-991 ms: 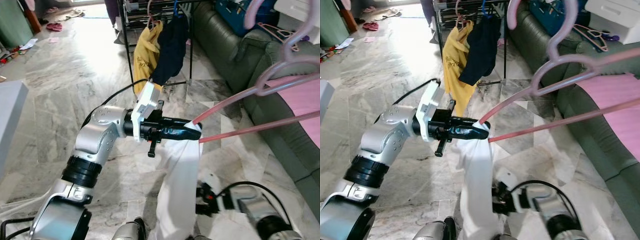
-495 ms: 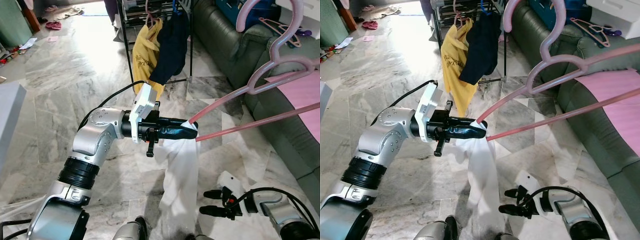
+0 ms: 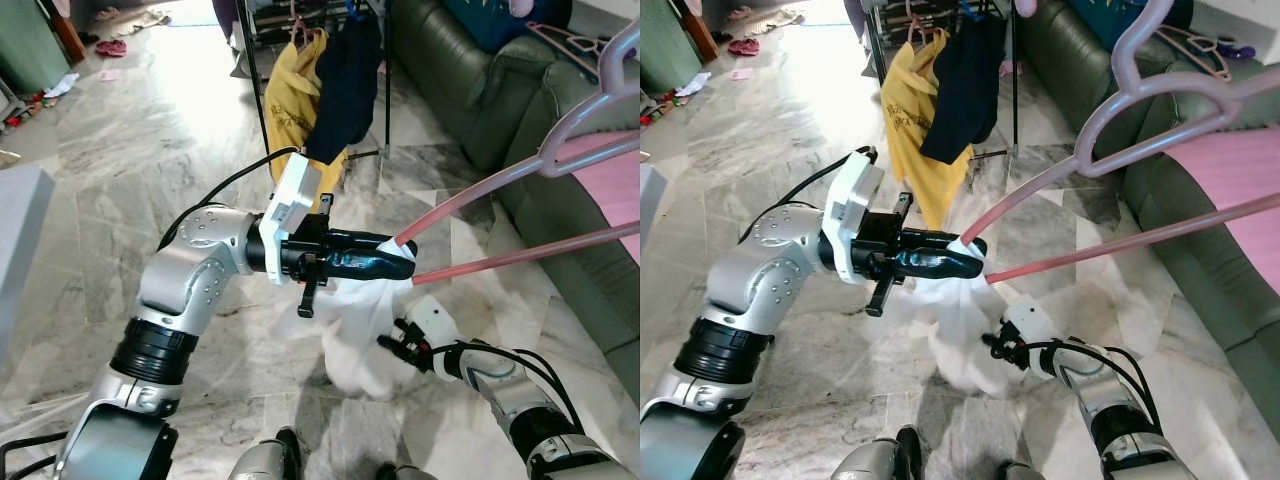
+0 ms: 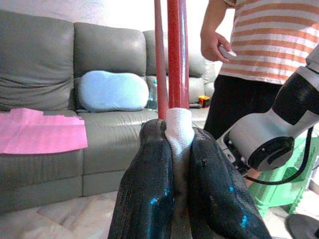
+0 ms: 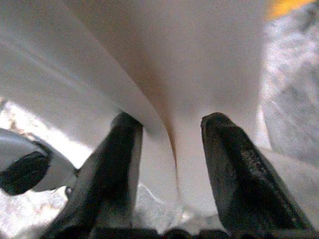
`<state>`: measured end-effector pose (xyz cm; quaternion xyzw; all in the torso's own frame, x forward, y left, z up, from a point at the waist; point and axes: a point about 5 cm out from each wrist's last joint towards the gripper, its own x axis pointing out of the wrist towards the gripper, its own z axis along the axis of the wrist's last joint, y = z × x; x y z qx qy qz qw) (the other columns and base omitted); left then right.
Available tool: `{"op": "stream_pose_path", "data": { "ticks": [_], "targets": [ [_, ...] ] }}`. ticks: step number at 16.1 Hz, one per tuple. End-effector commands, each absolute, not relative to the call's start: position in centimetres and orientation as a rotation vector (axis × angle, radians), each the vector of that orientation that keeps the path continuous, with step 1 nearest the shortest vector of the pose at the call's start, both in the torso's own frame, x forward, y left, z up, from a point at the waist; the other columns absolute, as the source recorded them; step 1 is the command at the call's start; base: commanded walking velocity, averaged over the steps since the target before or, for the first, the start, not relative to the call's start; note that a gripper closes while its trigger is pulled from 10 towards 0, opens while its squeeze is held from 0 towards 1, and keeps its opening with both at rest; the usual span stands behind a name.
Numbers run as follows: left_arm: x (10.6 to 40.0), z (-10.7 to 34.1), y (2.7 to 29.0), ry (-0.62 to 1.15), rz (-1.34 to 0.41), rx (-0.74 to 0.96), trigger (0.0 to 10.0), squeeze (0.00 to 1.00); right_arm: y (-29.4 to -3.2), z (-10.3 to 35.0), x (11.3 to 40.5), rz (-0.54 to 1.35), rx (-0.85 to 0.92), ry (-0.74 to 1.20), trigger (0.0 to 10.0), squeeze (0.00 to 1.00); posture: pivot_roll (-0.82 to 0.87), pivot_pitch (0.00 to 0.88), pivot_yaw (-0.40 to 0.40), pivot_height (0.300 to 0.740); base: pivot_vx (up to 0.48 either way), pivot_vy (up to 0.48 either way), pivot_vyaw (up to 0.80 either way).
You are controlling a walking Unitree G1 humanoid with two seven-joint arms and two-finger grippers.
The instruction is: Hang hanger
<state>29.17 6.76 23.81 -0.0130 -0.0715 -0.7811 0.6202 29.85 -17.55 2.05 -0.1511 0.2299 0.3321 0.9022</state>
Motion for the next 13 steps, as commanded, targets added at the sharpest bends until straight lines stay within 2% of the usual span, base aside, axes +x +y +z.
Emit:
{"op": "stream_pose_path", "data": {
  "ticks": [1, 13],
  "targets": [
    [28.59, 24.49, 6.8, -0.199, -1.817, -0.021, 10.0, 0.0, -17.42, 1.57, 29.59, 0.659, -0.297, 0.48, 0.0, 0.0, -0.03, 0.185, 0.067, 0.74, 0.0, 0.0, 0.0],
    [27.96, 24.59, 6.43, -0.191, -1.815, -0.054, 10.0, 0.0, -17.93, 0.98, 29.37, 0.529, -0.259, 0.451, 0.0, 0.0, -0.05, 0.193, 0.066, 0.74, 0.0, 0.0, 0.0]
  ]
}}
